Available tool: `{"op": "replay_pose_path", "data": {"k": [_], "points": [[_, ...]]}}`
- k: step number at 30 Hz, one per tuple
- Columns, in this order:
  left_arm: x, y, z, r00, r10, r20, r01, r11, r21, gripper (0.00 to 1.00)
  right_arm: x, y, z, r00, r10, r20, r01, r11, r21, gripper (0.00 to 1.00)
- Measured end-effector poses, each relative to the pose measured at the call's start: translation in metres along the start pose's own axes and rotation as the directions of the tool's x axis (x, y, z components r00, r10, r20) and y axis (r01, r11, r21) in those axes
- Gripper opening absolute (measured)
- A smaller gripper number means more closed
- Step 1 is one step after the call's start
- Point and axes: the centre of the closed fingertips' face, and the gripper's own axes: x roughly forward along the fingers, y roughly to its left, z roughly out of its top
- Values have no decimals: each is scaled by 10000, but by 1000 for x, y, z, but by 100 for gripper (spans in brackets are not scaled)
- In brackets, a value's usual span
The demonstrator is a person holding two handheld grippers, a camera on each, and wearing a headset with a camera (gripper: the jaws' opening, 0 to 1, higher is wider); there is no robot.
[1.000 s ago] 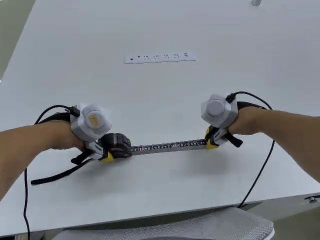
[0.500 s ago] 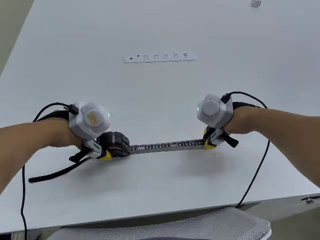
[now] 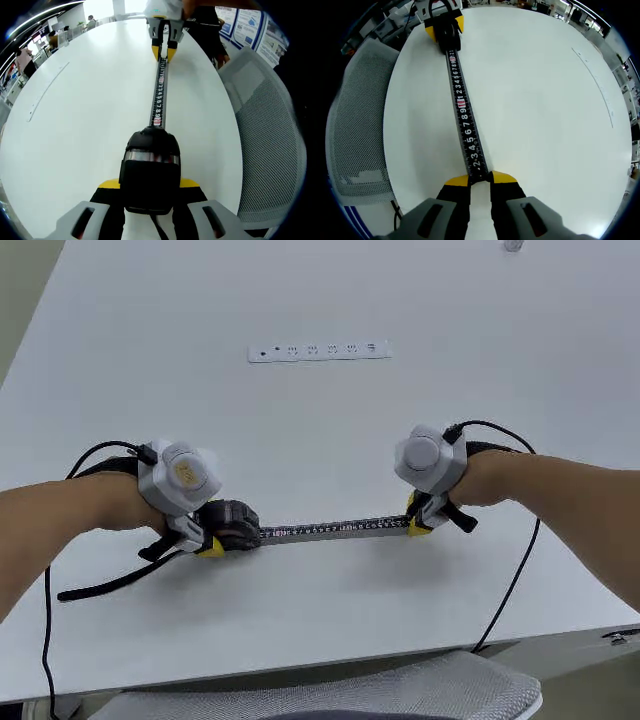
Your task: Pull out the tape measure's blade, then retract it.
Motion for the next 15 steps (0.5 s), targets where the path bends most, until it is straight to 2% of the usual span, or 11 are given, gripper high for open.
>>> {"op": "replay_pose_path", "data": {"k": [2, 4, 6, 9, 11, 15], "points": [[0, 0, 0, 10000, 2, -57, -1, 10000, 63, 33, 0, 0, 0, 10000, -20, -1, 20, 10000, -81, 14], [0, 0, 0, 10000, -67, 64, 68, 9999, -153, 34, 0, 0, 0, 10000, -38, 63, 38, 10000, -61, 15], [0, 0, 1, 9998, -34, 177, 35, 10000, -77, 34, -1, 1, 0, 9996, -124, 254, 127, 9999, -117, 15], [0, 0, 2, 9994, 22, 351, -22, 10000, -2, 34, 0, -1, 0, 9985, -224, 500, 225, 9997, -6, 15], [-1, -1, 2, 9991, 54, 420, -55, 10000, 11, 34, -1, -4, 1, 9977, -303, 611, 283, 9990, 338, 16], [-1, 2, 2, 9983, 263, 524, -254, 9995, -188, 35, 0, -8, 2, 9965, -551, 636, 543, 9984, 142, 16]]}}
